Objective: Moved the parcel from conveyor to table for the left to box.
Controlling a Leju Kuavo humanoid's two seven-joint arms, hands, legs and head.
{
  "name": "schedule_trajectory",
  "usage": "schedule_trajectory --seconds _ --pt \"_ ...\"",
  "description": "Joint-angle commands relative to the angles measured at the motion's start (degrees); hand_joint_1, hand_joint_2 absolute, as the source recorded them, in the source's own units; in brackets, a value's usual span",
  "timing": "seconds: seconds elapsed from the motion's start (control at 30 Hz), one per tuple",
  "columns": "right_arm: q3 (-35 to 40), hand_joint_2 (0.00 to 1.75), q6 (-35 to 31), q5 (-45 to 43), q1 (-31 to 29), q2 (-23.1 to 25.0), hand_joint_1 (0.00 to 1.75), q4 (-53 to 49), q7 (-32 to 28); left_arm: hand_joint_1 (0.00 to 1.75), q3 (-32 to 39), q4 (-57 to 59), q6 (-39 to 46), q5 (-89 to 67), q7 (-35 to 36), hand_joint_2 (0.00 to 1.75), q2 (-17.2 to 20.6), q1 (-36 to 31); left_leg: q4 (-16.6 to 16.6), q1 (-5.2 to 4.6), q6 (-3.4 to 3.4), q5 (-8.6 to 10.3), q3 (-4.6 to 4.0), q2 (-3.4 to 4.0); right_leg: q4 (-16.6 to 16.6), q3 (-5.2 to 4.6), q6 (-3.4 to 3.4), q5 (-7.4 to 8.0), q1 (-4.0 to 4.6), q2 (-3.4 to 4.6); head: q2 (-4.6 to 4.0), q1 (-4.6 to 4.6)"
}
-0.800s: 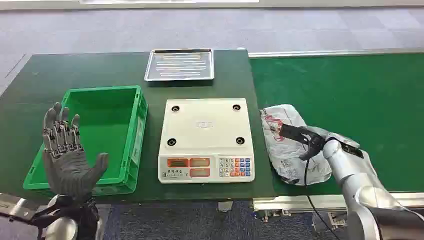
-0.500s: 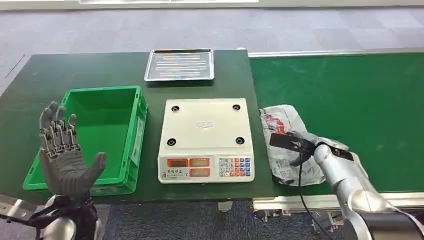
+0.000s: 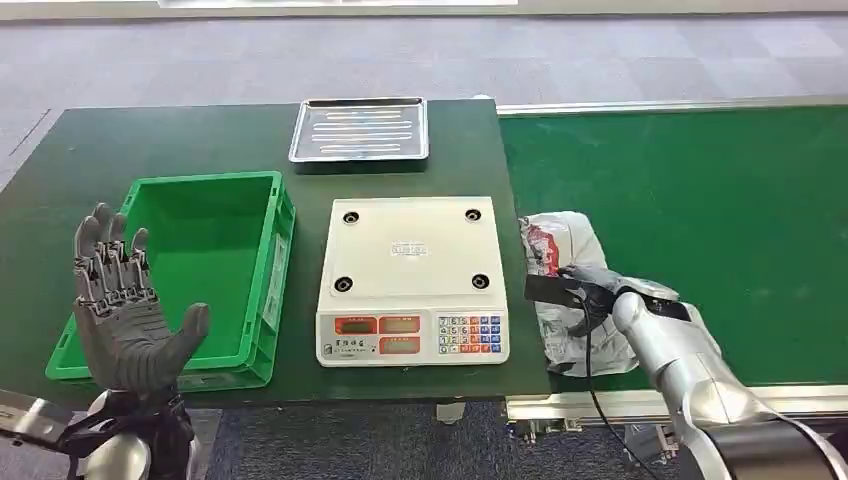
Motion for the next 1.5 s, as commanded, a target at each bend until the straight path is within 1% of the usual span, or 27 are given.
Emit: schedule_trajectory --seconds 0.03,0.07,0.1,0.13,0.17,0.23,0.33,0.43,0.63,0.87,0.93,0.97,1.0,1.03,1.07,1.1,1.13,1.17,1.2,1.23,1.27,1.3,1.37,1.4,1.43,1.47,1.5 --pt "3.49 1.75 -0.01 -0.54 -0.67 1.15 0.0 0.34 0.39 0.0 -0.95 2.98 0.89 0.26 0.13 1.75 1.76 -1.68 -0.1 0.02 -0.01 -0.09 0.35 0.13 -0.11 0.34 -0.08 -0.07 0.06 -0.03 0.0 0.0" --pt "4.39 1.75 0.18 -1.3 -0.42 1.13 0.0 0.19 0.62 0.0 -1.4 3.27 1.48 0.45 -0.05 1.75 2.05 -1.61 -0.07 0.02 -0.01 -0.05 0.21 0.08 -0.08 0.21 -0.05 -0.04 0.05 -0.03 0.0 0.0" --pt "5.05 1.75 0.33 -2.0 -0.14 0.99 0.07 0.06 0.34 0.0 -1.7 3.41 1.75 0.59 -0.16 1.75 2.18 -1.49 -0.12 0.03 -0.01 -0.1 0.39 0.14 -0.15 0.39 -0.08 -0.07 0.07 -0.03 0.0 0.0" --pt "5.71 1.75 0.35 -2.49 0.0 0.81 1.75 -0.11 0.3 0.0 -1.91 3.41 1.98 0.71 -0.23 1.75 2.28 -1.38 -0.08 0.01 -0.01 -0.04 0.21 0.08 -0.09 0.2 -0.05 -0.03 0.04 -0.03 0.0 0.0" --pt "5.87 1.75 0.24 -2.5 0.09 0.75 1.75 -0.17 0.31 0.0 -1.95 3.4 2.02 0.73 -0.25 1.75 2.26 -1.3 -0.19 0.04 -0.01 -0.12 0.53 0.16 -0.21 0.52 -0.09 -0.09 0.09 -0.04 0.0 0.0" --pt "6.91 1.75 0.33 -3.17 0.63 0.5 1.75 -0.86 -0.27 0.0 -2.38 3.16 2.12 0.76 -0.38 1.75 2.46 -0.76 -0.28 0.06 -0.01 -0.16 0.75 0.19 -0.33 0.76 -0.12 -0.13 0.13 -0.08 0.0 0.0" --pt "8.29 1.75 -0.27 -3.7 1.37 0.04 1.75 -2.75 -1.89 0.0 -2.71 3.49 2.66 0.81 -0.71 1.75 3.1 -0.67 -0.09 0.02 0.0 -0.07 0.26 0.09 -0.1 0.26 -0.05 -0.06 0.05 -0.04 0.02 0.0" --pt "9.55 1.75 -0.12 -4.38 1.38 -0.35 1.75 -4.24 -2.39 0.0 -2.82 3.45 3.34 1.08 -1.05 1.75 3.49 -0.38 -0.16 0.03 0.0 -0.11 0.46 0.09 -0.18 0.47 -0.08 -0.11 0.08 -0.09 0.0 0.0" --pt "11.46 1.75 0.11 -5.12 0.84 0.16 1.75 -5.26 -1.91 0.0 -2.27 1.2 3.79 1.26 -1.05 1.75 2.86 0.64 -0.05 0.02 0.0 -0.08 0.22 0.11 -0.07 0.2 -0.04 -0.06 0.06 0.01 0.0 0.0" --pt "13.52 1.75 -1.1 -6.08 -1.08 0.93 1.75 -3.94 -2.02 0.0 -1.12 -0.29 4.17 1.08 -1.05 1.75 2.23 1.34 -0.08 0.01 0.0 -0.14 0.39 0.25 -0.11 0.34 -0.06 -0.08 0.07 0.09 0.0 0.0" --pt "13.89 1.75 -4.01 -6.65 -1.92 1.45 1.75 -4.38 -2.23 0.0 -0.64 -1.24 4.35 0.96 -1.05 1.75 2.08 2.18 -0.05 -0.01 0.0 -0.1 0.26 0.23 -0.05 0.2 -0.05 -0.05 0.04 0.1 0.0 0.0" --pt "13.68 1.75 -8.73 -7.15 -2.78 1.8 1.75 -5.52 -2.04 0.0 -0.12 -2.28 4.85 0.74 -1.05 1.75 1.92 3.13 -0.07 0.0 0.0 -0.15 0.37 0.36 -0.08 0.29 -0.07 -0.07 0.05 0.19 0.0 0.0" --pt "12.48 1.75 -15.55 -7.53 -3.64 2.34 1.75 -7.98 -0.65 0.0 0.43 -3.68 5.35 0.82 -1.05 1.75 1.73 4.16 -0.02 -0.02 0.0 -0.13 0.22 0.37 -0.01 0.12 -0.06 -0.04 0.02 0.24 0.0 0.0" --pt "12.49 1.75 -20.22 -6.48 -5.12 3.04 1.75 -10.14 2.26 0.0 1.07 -5.11 5.64 1.14 -1.05 1.75 1.32 5.34 -0.02 -0.01 0.0 -0.17 0.3 0.44 -0.02 0.19 -0.07 -0.06 0.04 0.28 0.0 0.0" --pt "11.41 1.75 -32.53 -2.45 -6.5 4.59 1.75 -17.11 9.82 0.0 2.17 -7.52 5.97 1.76 -1.05 1.75 0.24 7.19 0.02 -0.04 0.0 -0.11 0.09 0.41 0.04 -0.01 -0.04 -0.01 0.0 0.29 0.0 0.02" --pt "10.92 1.75 -31.16 -0.85 -6.44 5.08 1.75 -23.66 13.69 0.0 2.53 -8.39 5.36 1.66 -1.05 1.75 -0.28 7.95 0.1 -0.08 -0.01 -0.26 0.15 0.86 0.15 -0.09 -0.07 -0.02 -0.03 0.69 0.0 0.0" --pt "10.11 1.75 -26.42 0.05 -5.47 5.16 1.75 -29.57 15.39 0.0 2.82 -8.65 4.9 1.39 -1.05 1.75 -0.72 8.13 0.1 -0.1 0.0 -0.15 -0.11 0.69 0.2 -0.28 -0.04 0.04 -0.08 0.58 0.0 0.0" --pt "10.11 1.75 -26.42 0.05 -5.47 5.16 1.75 -29.57 15.39 0.0 2.82 -8.65 4.9 1.39 -1.05 1.75 -0.72 8.13 0.17 -0.1 -0.02 -0.3 0.05 0.99 0.27 -0.25 -0.09 -0.03 -0.06 0.82 0.0 0.0" --pt "9.81 1.75 -26.1 0.14 -4.74 5.02 1.75 -30.49 15.44 0.0 2.78 -8.49 4.91 1.26 -1.05 1.75 -0.81 7.94 0.06 -0.09 0.0 -0.07 -0.2 0.46 0.19 -0.33 -0.04 0.03 -0.07 0.35 0.0 0.0" --pt "9.58 1.75 -26.18 0.18 -4.12 4.84 1.75 -30.31 15.35 0.0 2.78 -8.22 4.99 1.15 -1.05 1.75 -0.81 7.66 0.02 -0.06 -0.02 -0.15 0.01 0.56 0.14 -0.15 -0.08 -0.04 -0.03 0.4 0.0 0.0" --pt "9.33 1.75 -26.63 0.46 -3.85 4.84 1.75 -29.83 14.86 0.0 2.75 -8.07 5.04 1.09 -1.05 1.75 -0.82 7.51 -0.02 0.02 -0.03 -0.09 0.05 0.33 0.05 -0.04 -0.08 -0.06 0.05 0.2 0.0 0.0" --pt "9.21 1.75 -26.99 0.55 -3.8 4.89 1.75 -29.44 14.59 0.0 2.74 -7.99 5.07 1.08 -1.05 1.75 -0.81 7.42 -0.11 0.05 -0.04 -0.17 0.36 0.36 -0.06 0.26 -0.12 -0.13 0.11 0.19 0.0 0.0" --pt "9.22 1.75 -27.6 0.64 -3.5 4.73 1.75 -29.03 14.23 0.0 2.74 -7.88 5.1 1.07 -1.05 1.75 -0.78 7.31 -0.04 0.03 -0.04 -0.04 0.1 0.1 0.0 0.09 -0.09 -0.08 0.17 0.01 0.0 0.02" --pt "9.22 1.75 -27.6 0.64 -3.5 4.73 1.75 -29.03 14.23 0.0 2.74 -7.88 5.1 1.07 -1.05 1.75 -0.78 7.31 -0.08 0.01 -0.04 -0.09 0.26 0.11 -0.02 0.25 -0.11 -0.13 0.18 -0.03 0.0 0.0" --pt "7.44 1.75 -37.55 3.44 -2.91 5.48 1.75 -30.71 16.05 0.0 2.73 -7.66 4.96 1.45 -1.05 1.75 -1.03 7.17 -0.07 -0.01 -0.03 -0.06 0.18 0.01 -0.01 0.19 -0.09 -0.12 0.14 -0.12 0.0 0.0" --pt "4.79 1.75 -43.19 5.56 -0.56 6.25 1.75 -39.66 17.78 0.0 2.0 -6.51 4.7 1.43 -1.04 1.75 -1.1 6.16 -0.1 0.01 -0.02 -0.1 0.29 0.07 -0.05 0.3 -0.11 -0.14 0.15 -0.1 0.0 0.0" --pt "3.02 1.75 -45.4 7.0 1.4 7.07 1.75 -46.1 18.3 0.0 1.32 -5.84 4.65 1.38 -1.02 1.75 -1.13 5.36 -0.06 0.04 -0.02 -0.09 0.17 0.07 -0.01 0.17 -0.11 -0.11 0.16 -0.07 0.02 0.0"
